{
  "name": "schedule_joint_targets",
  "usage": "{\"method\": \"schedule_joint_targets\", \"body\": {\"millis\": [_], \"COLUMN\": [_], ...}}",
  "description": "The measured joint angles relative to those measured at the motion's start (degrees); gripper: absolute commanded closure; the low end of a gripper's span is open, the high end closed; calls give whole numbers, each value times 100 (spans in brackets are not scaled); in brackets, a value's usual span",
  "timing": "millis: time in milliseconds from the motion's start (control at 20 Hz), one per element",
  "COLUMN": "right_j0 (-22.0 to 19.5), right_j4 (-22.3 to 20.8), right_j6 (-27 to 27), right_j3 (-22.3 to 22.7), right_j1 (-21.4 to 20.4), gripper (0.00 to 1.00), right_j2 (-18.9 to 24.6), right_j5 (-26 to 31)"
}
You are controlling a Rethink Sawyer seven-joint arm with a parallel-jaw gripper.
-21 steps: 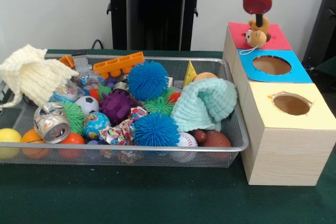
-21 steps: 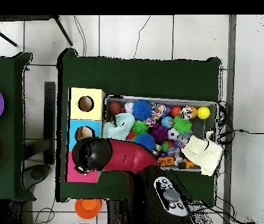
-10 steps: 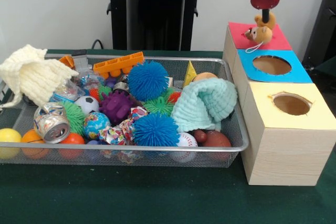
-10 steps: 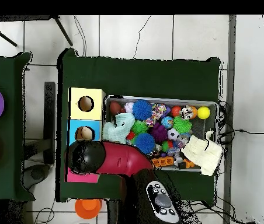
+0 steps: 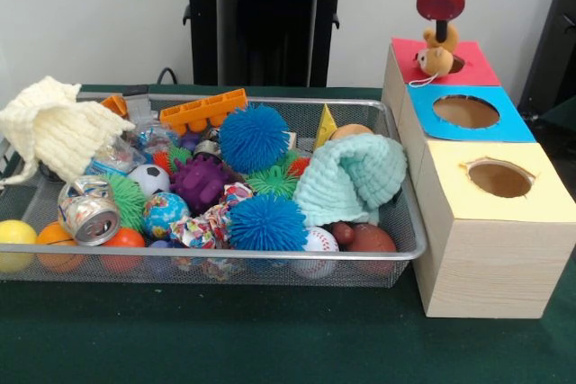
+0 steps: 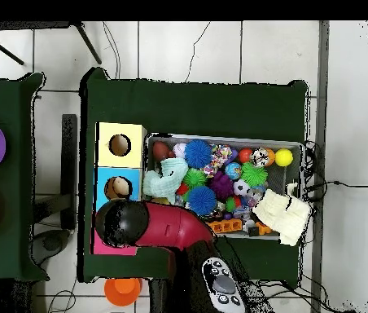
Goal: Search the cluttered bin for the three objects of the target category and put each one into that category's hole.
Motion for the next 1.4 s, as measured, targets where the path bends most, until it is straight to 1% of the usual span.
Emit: {"method": "schedule_joint_targets", "body": {"millis": [200,600,1400], "right_j0": [122,354,457], "right_j4": [1,37,187], "right_j6": [4,4,4], "right_j3": [2,4,115], "right_j1": [97,101,41], "gripper": [100,100,100], "right_j2": [-131,-226,-315], "right_j5": [0,-2,-2]}}
